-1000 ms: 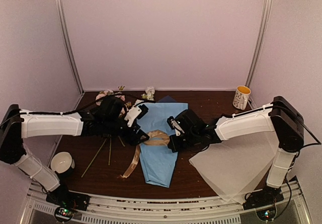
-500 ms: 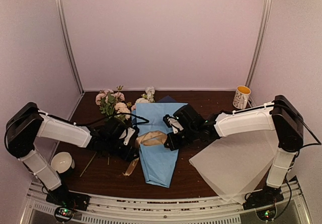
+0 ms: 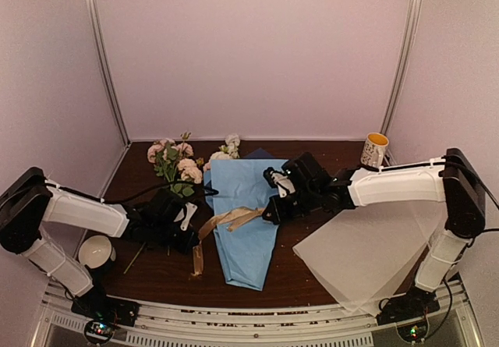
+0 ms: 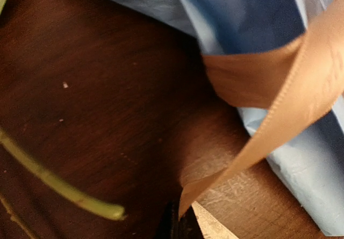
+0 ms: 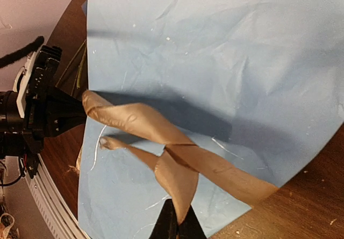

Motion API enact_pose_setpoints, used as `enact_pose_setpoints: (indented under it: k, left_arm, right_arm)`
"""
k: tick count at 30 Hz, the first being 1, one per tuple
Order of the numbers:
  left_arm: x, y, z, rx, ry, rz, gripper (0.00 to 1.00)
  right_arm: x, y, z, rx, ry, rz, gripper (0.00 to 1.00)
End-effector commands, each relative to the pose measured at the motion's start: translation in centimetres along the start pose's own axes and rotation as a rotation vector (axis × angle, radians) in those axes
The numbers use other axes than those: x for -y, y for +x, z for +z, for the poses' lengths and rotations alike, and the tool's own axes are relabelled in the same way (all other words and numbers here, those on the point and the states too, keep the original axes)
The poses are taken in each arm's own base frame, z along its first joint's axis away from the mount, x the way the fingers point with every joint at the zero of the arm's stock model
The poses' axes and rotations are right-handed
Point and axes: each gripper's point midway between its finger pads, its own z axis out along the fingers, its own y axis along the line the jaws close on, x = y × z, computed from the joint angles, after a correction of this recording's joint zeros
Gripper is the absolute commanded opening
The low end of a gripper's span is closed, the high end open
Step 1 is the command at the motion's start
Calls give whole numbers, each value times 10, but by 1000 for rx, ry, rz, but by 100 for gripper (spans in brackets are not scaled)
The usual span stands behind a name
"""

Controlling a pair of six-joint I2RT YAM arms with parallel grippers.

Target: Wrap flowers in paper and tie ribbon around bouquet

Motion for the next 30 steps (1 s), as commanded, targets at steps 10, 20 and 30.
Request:
enact_pose_setpoints:
  k: [10, 20, 30]
  left_arm:
    - [-98, 16, -51, 87, -343, -289, 0]
    - [-149, 19, -82, 173, -439, -490, 0]
    - [-177, 35, -123, 302, -519, -639, 0]
  right_arm:
    - [102, 6, -72, 78, 140, 170, 0]
    - [198, 41, -85, 39, 309, 354, 0]
    - [251, 71, -116, 65, 419, 518, 0]
